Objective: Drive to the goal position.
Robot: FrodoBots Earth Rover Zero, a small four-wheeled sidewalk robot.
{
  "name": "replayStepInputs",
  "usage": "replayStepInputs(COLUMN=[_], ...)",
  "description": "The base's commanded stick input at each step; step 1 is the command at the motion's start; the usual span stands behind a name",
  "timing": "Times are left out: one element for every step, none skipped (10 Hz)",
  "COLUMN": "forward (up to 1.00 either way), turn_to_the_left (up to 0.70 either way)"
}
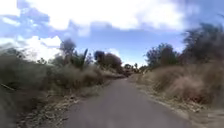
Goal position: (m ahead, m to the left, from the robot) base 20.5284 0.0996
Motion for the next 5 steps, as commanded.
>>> replayStepInputs(forward=[0.85,0.85,0.85,0.85,0.85], turn_to_the_left=[0.00,0.00,0.00,0.00,0.00])
